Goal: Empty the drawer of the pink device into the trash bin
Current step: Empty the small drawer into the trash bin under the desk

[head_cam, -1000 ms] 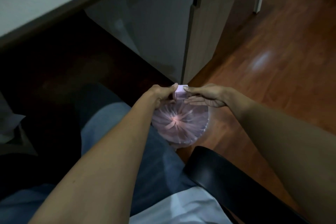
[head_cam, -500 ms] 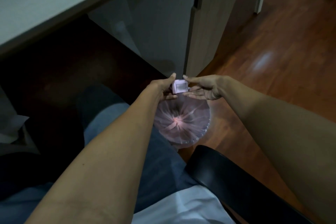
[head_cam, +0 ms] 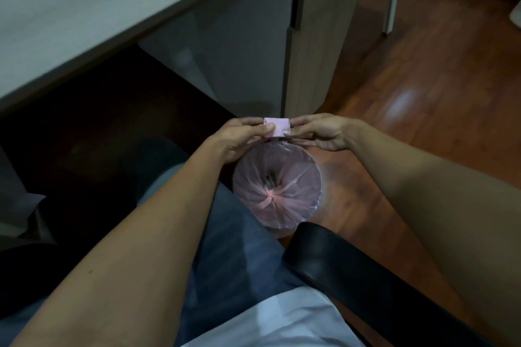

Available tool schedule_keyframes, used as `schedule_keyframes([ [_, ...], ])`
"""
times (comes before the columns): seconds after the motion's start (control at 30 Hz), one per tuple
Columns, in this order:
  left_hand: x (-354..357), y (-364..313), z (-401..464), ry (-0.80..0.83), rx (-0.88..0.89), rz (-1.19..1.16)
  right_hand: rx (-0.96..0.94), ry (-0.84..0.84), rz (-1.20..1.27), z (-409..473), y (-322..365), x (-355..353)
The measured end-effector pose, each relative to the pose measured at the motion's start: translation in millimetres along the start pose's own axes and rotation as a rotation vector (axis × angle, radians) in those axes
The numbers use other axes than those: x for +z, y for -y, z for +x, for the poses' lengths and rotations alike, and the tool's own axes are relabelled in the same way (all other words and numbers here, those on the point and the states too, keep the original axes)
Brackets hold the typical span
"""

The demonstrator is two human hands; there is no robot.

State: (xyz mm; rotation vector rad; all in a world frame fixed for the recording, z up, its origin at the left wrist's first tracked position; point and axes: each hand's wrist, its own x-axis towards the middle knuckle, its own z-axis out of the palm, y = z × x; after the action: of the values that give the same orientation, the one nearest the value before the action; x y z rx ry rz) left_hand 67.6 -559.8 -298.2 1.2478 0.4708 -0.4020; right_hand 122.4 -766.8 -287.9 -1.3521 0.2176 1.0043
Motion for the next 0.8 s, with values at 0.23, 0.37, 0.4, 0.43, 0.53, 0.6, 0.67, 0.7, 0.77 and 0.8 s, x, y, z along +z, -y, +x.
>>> schedule_keyframes([
  [0.23, 7.3, -20.4, -20.2, 0.055, 0.193, 0.205, -0.218, -0.009, -0.064, -25.9, 12.7, 0.3],
  [0.37, 18.2, -41.1, -32.4, 0.041, 0.318, 0.251, -0.321, 0.009, -0.047, -43.2, 32.5, 3.8],
  [0.4, 22.9, -47.5, -38.3, 0.040, 0.356, 0.272, -0.344, 0.009, -0.047, -49.1, 37.9, 4.1],
  [0.43, 27.1, -53.9, -42.1, 0.042, 0.387, 0.286, -0.355, 0.013, -0.047, -53.4, 44.4, 4.0],
  [0.53, 42.7, -74.5, -57.9, 0.054, 0.475, 0.345, -0.412, 0.000, -0.020, -71.7, 63.9, 1.9],
  [0.6, 54.9, -92.7, -70.7, 0.068, 0.543, 0.384, -0.476, -0.002, 0.018, -90.4, 78.1, 2.3],
  [0.67, 63.9, -110.4, -77.8, 0.080, 0.620, 0.406, -0.536, 0.008, 0.044, -107.1, 91.6, 2.1],
  [0.7, 69.0, -119.1, -83.3, 0.081, 0.651, 0.418, -0.563, 0.015, 0.051, -117.0, 97.7, 4.3],
  [0.77, 76.9, -135.1, -92.5, 0.077, 0.706, 0.447, -0.606, 0.025, 0.063, -133.3, 109.6, 9.4],
  [0.8, 79.6, -144.7, -95.9, 0.081, 0.731, 0.448, -0.627, 0.027, 0.062, -140.1, 117.9, 12.1],
])
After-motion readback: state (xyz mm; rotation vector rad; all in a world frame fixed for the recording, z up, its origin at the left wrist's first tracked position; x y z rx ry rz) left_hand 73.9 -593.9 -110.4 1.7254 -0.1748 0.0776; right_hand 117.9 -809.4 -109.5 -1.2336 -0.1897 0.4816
